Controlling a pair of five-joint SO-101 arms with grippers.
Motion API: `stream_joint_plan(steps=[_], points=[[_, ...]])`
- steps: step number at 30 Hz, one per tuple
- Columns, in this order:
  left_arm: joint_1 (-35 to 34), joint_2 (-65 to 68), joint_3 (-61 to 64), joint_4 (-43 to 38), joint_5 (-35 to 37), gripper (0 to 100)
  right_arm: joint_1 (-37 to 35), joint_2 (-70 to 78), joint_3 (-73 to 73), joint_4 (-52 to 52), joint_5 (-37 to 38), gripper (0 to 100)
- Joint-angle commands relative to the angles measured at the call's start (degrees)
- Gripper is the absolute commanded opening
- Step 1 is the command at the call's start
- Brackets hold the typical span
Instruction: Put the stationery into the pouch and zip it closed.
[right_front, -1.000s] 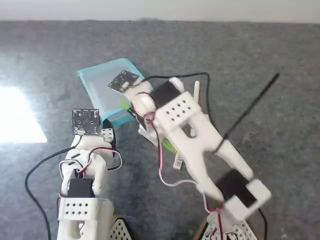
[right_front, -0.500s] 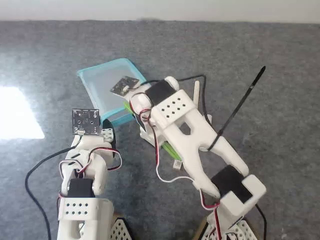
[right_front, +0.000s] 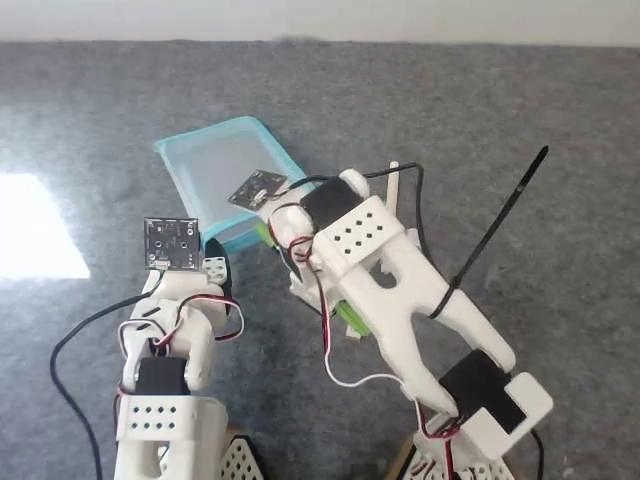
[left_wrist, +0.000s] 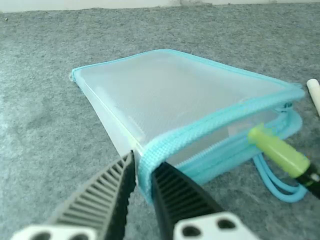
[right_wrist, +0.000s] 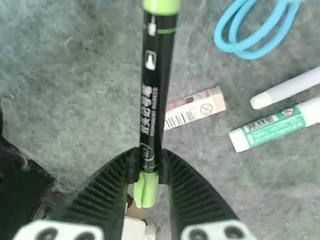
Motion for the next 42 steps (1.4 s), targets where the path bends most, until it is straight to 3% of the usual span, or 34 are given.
stream_joint_plan(steps=[1, 12, 28, 35, 42], points=[[0.3, -0.2, -0.5, -1.7, -0.6, 1, -0.4, -2.1, -1.1, 1.4, 1.1, 0.7], [0.3, -0.2, -0.5, -1.7, -0.6, 1, 0.0, -1.1, -5.7, 2.0, -1.0, 0.7], [0.3, -0.2, -0.5, -1.7, -0.6, 1, 0.2, 11.9, -13.8, 2.2, -2.4, 0.7], [0.4, -0.2, -0.5, -1.7, -0.6, 1, 5.1, 15.7, -24.3, 1.9, -5.7, 0.7], [0.3, -0.2, -0.5, -1.7, -0.6, 1, 5.1, 19.6, -36.3, 1.5, -5.8, 0.7]])
